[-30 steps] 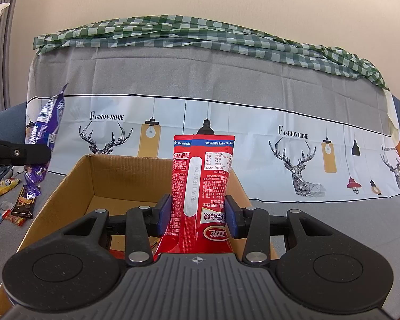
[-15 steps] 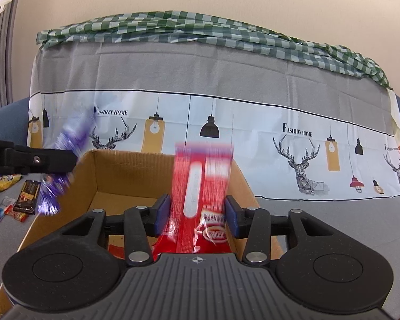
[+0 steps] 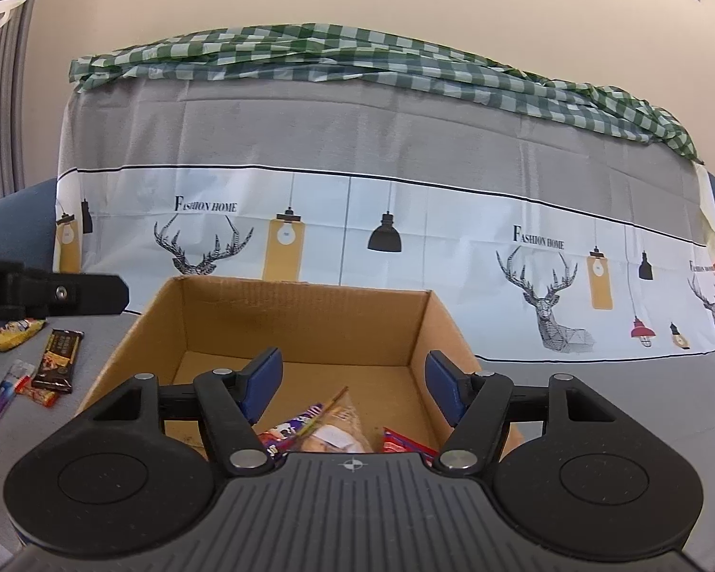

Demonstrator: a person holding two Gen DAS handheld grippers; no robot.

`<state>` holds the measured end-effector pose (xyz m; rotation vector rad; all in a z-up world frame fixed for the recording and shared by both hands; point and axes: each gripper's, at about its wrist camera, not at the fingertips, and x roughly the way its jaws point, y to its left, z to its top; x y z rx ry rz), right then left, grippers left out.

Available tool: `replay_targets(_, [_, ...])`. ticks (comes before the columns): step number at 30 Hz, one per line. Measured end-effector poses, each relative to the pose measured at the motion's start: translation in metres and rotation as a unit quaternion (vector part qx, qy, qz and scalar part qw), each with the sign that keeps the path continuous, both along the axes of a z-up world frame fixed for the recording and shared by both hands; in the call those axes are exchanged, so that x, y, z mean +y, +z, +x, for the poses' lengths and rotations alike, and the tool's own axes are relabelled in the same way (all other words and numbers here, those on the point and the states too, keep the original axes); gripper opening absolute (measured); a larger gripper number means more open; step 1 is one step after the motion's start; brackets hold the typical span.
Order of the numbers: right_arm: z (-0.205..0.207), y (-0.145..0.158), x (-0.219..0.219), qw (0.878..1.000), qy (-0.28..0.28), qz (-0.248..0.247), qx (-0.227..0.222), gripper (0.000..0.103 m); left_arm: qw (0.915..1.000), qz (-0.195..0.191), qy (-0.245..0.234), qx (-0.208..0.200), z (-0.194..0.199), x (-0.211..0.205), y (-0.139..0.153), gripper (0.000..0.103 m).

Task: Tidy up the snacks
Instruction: 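Open both tools to drop the purple bar and red packet into the box, then move both open tools back to the snacks on the sofa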

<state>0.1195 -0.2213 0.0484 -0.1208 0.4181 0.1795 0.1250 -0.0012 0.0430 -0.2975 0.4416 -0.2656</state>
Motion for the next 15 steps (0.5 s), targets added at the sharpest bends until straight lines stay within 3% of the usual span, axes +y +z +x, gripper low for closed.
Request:
replay_targets(6, [-0.003, 0.002, 0.02, 1.0, 0.008, 0.015, 0.0, 0.068, 0.9985, -0.005, 0.046, 0.029, -0.004, 0.037, -0.005, 0.025])
replay_targets(12, [-0.007, 0.003, 0.043, 0.999, 0.024, 0.033, 0.004, 0.067, 0.9935, -0.007, 0.1, 0.054, -0.011, 0.075, -0.016, 0.025])
replay_targets(15, [-0.01, 0.002, 0.053, 0.999, 0.037, 0.04, 0.004, 0.067, 0.9883, 0.034, 0.137, 0.056, -0.018, 0.093, -0.029, 0.025])
